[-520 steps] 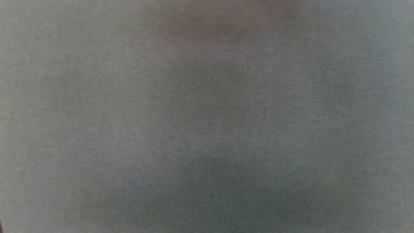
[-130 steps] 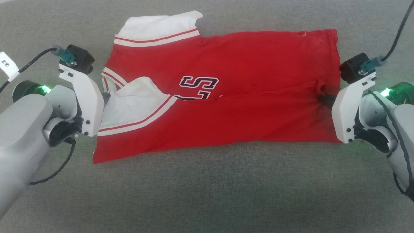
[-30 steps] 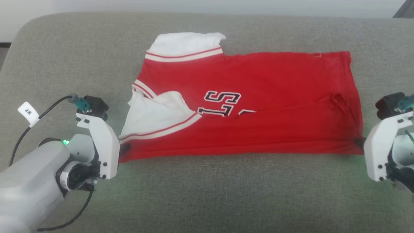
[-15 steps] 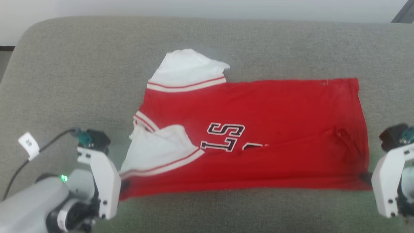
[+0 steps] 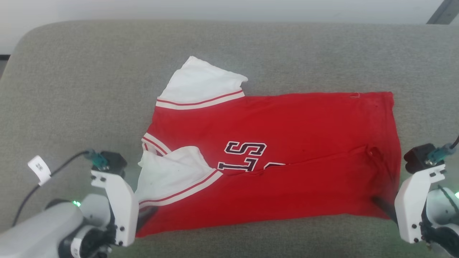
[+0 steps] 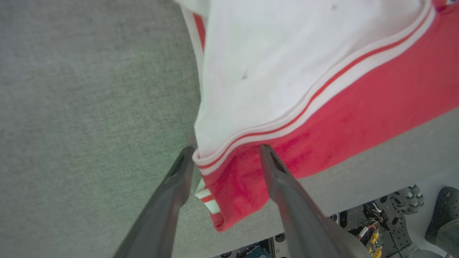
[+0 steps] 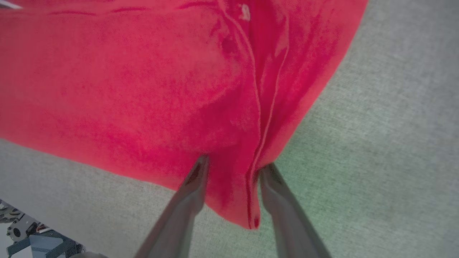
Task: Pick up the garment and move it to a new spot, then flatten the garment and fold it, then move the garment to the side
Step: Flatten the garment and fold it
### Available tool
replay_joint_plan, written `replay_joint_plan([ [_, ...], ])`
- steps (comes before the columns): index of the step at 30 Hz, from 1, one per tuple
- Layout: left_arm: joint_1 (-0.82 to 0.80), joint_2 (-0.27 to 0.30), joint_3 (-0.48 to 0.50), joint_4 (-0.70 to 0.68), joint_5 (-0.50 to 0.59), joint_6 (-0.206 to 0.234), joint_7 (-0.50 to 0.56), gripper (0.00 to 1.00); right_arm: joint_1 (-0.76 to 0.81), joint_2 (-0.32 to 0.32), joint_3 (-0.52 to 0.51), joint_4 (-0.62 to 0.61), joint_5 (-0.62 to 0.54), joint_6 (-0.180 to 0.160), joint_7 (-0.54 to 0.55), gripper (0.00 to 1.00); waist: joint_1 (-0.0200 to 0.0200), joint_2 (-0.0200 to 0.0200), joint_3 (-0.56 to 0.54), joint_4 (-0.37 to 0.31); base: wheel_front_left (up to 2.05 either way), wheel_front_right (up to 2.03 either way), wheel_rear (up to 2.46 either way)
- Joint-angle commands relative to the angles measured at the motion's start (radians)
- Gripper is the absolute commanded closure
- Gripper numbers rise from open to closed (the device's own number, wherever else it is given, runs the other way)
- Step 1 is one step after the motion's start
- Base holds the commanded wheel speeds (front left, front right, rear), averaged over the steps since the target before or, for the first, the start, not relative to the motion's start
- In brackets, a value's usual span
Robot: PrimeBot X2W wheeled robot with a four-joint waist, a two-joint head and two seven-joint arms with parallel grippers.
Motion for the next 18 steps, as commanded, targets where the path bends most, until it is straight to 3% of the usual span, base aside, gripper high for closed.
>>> replay_joint_plan([
  [1, -0.022, 0.011, 0.009, -0.003, 0.018, -0.001, 0.0, 0.0, -0.015, -0.005, 0.003, 0.0, 0.004, -0.001, -0.012, 0.0, 0.0, 0.0, -0.007, -0.007, 0.0, 0.0, 0.0],
  [9, -0.107, 0.079, 0.048, -0.076, 0.057, 0.012, 0.011, 0.0, -0.049, -0.004, -0.019, -0.077, -0.005, -0.001, -0.099, 0.0, 0.0, 0.0, -0.023, -0.042, 0.0, 0.0, 0.0],
  [18, -0.262, 0.063, 0.08, 0.016, 0.148, -0.101, -0.014, 0.0, -0.136, 0.031, -0.008, -0.145, -0.088, -0.001, -0.357, 0.0, 0.0, 0.0, 0.004, -0.112, 0.0, 0.0, 0.0],
])
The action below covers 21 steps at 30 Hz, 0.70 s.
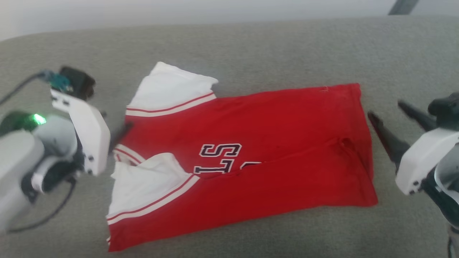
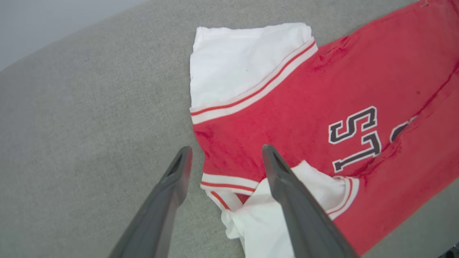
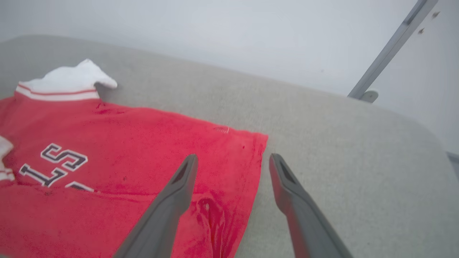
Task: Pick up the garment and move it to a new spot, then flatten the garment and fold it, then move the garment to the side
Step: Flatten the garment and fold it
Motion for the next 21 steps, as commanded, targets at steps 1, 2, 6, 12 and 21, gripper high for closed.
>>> replay_joint_plan([
  [1, -0.024, -0.005, 0.006, 0.016, 0.006, -0.013, -0.005, 0.0, -0.019, 0.01, 0.002, -0.007, -0.014, -0.001, -0.033, 0.0, -0.0001, 0.0, 0.017, -0.025, 0.0, 0.0, 0.0],
  [2, -0.046, -0.013, 0.008, 0.037, 0.019, -0.03, -0.008, 0.0, -0.034, 0.023, 0.004, -0.006, -0.031, -0.001, -0.077, 0.0, -0.0001, 0.0, 0.023, -0.036, 0.0, 0.0, 0.0],
  [6, -0.117, -0.043, 0.022, 0.14, 0.044, -0.082, -0.014, 0.0, -0.091, 0.077, 0.014, 0.014, -0.103, -0.001, -0.262, 0.0, -0.0001, 0.0, 0.055, -0.085, 0.0, 0.0, 0.0],
  [12, -0.223, -0.093, 0.029, 0.314, 0.076, -0.162, -0.021, 0.0, -0.149, 0.171, -0.006, 0.072, -0.197, -0.001, -0.447, 0.0, -0.0001, 0.0, 0.109, -0.146, 0.0, 0.0, 0.0],
  [21, -0.347, -0.173, 0.021, 0.595, 0.082, -0.233, 0.047, 0.0, -0.173, 0.24, 0.032, 0.13, -0.215, -0.001, -0.505, 0.0, -0.0001, 0.0, 0.203, -0.219, 0.0, 0.0, 0.0],
])
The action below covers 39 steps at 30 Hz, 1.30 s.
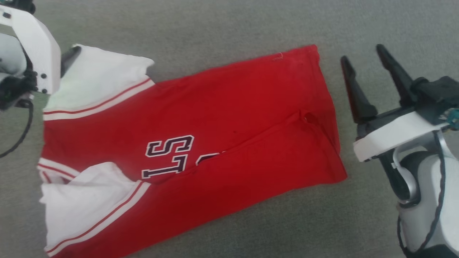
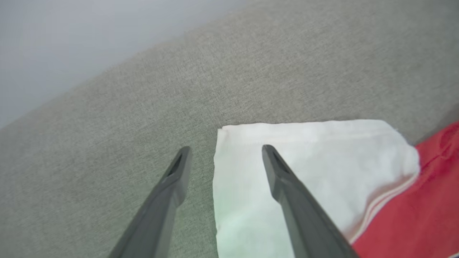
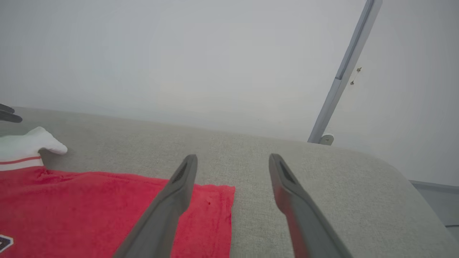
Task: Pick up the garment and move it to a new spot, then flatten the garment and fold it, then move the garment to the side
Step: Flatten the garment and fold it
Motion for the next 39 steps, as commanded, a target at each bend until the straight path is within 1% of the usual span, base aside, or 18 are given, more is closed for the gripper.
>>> replay_joint_plan([
  [1, -0.018, -0.007, -0.004, 0.028, -0.003, -0.007, 0.017, 0.0, -0.009, 0.005, 0.004, 0.003, 0.008, -0.001, 0.008, 0.0, 0.0, 0.0, 0.027, -0.024, 0.0, 0.0, 0.0],
  [5, -0.04, -0.035, -0.009, 0.124, -0.034, -0.013, 0.099, 0.0, -0.02, -0.003, 0.027, 0.014, 0.02, -0.001, 0.038, 0.0, 0.0, 0.0, 0.051, -0.039, 0.0, 0.0, 0.0],
  [8, -0.041, -0.056, -0.017, 0.184, -0.042, -0.015, 0.136, 0.0, -0.024, -0.016, 0.045, 0.016, 0.041, -0.001, 0.078, 0.0, 0.0, 0.0, 0.066, -0.045, 0.0, 0.0, 0.0],
  [9, -0.041, -0.063, -0.016, 0.202, -0.052, -0.017, 0.148, 0.04, -0.025, -0.018, 0.052, 0.014, 0.051, -0.001, 0.091, 0.0, 0.0, 0.0, 0.071, -0.046, 0.0, 0.0, 0.0],
  [10, -0.037, -0.074, -0.016, 0.22, -0.054, -0.017, 0.158, 0.37, -0.029, -0.021, 0.056, 0.013, 0.059, -0.001, 0.102, 0.0, 0.0, 0.0, 0.075, -0.047, 0.0, 0.0, 0.0],
  [11, -0.032, -0.084, -0.02, 0.234, -0.054, -0.021, 0.169, 1.0, -0.033, -0.027, 0.06, 0.012, 0.067, -0.001, 0.115, 0.0, 0.0, 0.0, 0.078, -0.047, 0.0, 0.0, 0.0],
  [13, -0.024, -0.099, -0.028, 0.26, -0.066, -0.03, 0.2, 1.0, -0.046, -0.033, 0.065, 0.018, 0.082, -0.001, 0.145, 0.0, 0.0, 0.0, 0.084, -0.044, 0.0, 0.0, 0.0],
  [16, -0.034, -0.115, -0.034, 0.282, -0.063, -0.042, 0.2, 1.0, -0.085, -0.038, 0.085, 0.033, 0.109, -0.001, 0.2, 0.0, 0.0, 0.0, 0.09, -0.038, 0.0, 0.0, 0.0],
  [19, -0.041, -0.13, -0.035, 0.3, -0.066, -0.051, 0.196, 1.0, -0.152, -0.058, 0.11, 0.072, 0.147, -0.001, 0.255, 0.0, 0.0, 0.0, 0.094, -0.028, 0.0, 0.0, 0.0],
  [20, -0.041, -0.13, -0.035, 0.3, -0.066, -0.051, 0.196, 1.0, -0.152, -0.058, 0.11, 0.072, 0.147, -0.001, 0.255, 0.0, 0.0, 0.0, 0.094, -0.028, 0.0, 0.0, 0.0],
  [24, -0.066, -0.15, -0.036, 0.32, -0.059, -0.063, 0.18, 1.0, -0.259, -0.085, 0.16, 0.17, 0.185, -0.001, 0.34, 0.0, 0.0, 0.0, 0.099, -0.012, 0.0, 0.0, 0.0],
  [29, -0.092, -0.174, -0.035, 0.338, -0.057, -0.073, 0.163, 1.0, -0.393, -0.114, 0.23, 0.326, 0.235, -0.001, 0.471, 0.0, 0.0, 0.0, 0.109, 0.007, 0.0, 0.0, 0.0],
  [34, -0.108, -0.191, -0.039, 0.352, -0.054, -0.078, 0.148, 1.0, -0.489, -0.119, 0.292, 0.476, 0.287, -0.001, 0.616, 0.0, 0.0, 0.0, 0.117, 0.022, 0.0, 0.0, 0.0],
  [39, -0.114, -0.206, -0.039, 0.365, -0.06, -0.083, 0.131, 1.0, -0.535, -0.103, 0.343, 0.593, 0.337, -0.001, 0.697, 0.0, 0.0, 0.0, 0.123, 0.034, 0.0, 0.0, 0.0],
])
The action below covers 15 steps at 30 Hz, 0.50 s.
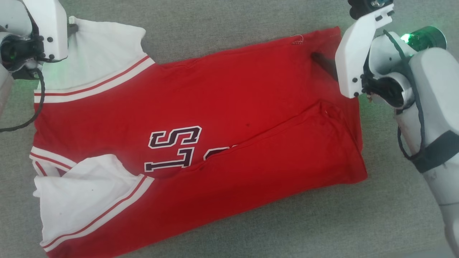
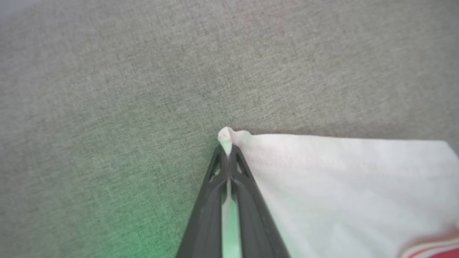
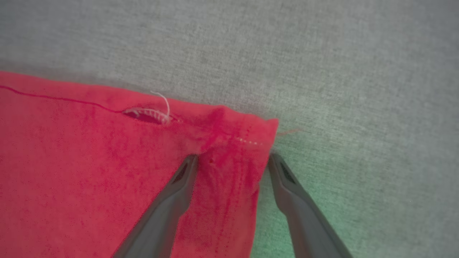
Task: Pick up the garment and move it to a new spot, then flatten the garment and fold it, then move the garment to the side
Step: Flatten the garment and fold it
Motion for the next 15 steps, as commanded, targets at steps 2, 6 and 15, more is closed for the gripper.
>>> replay_joint_plan([
  [2, 0.044, -0.016, -0.019, 0.034, 0.002, 0.001, -0.005, 1.0, 0.017, 0.009, 0.048, 0.059, 0.025, 0.0, 0.038, 0.82, 0.0, -0.0001, 0.0, 0.009, 0.0, 0.0, 0.0],
  [6, 0.033, -0.027, -0.014, 0.047, -0.001, 0.001, -0.023, 1.0, 0.004, -0.023, 0.072, 0.077, 0.042, -0.001, 0.006, 1.0, 0.0, -0.0001, -0.015, 0.03, 0.0, 0.0, 0.0],
  [15, 0.02, -0.038, -0.011, 0.01, -0.021, -0.004, -0.024, 1.0, 0.023, -0.092, 0.043, 0.064, 0.017, -0.001, -0.139, 1.0, 0.0, -0.0001, -0.112, 0.103, 0.0, 0.0, 0.0],
])
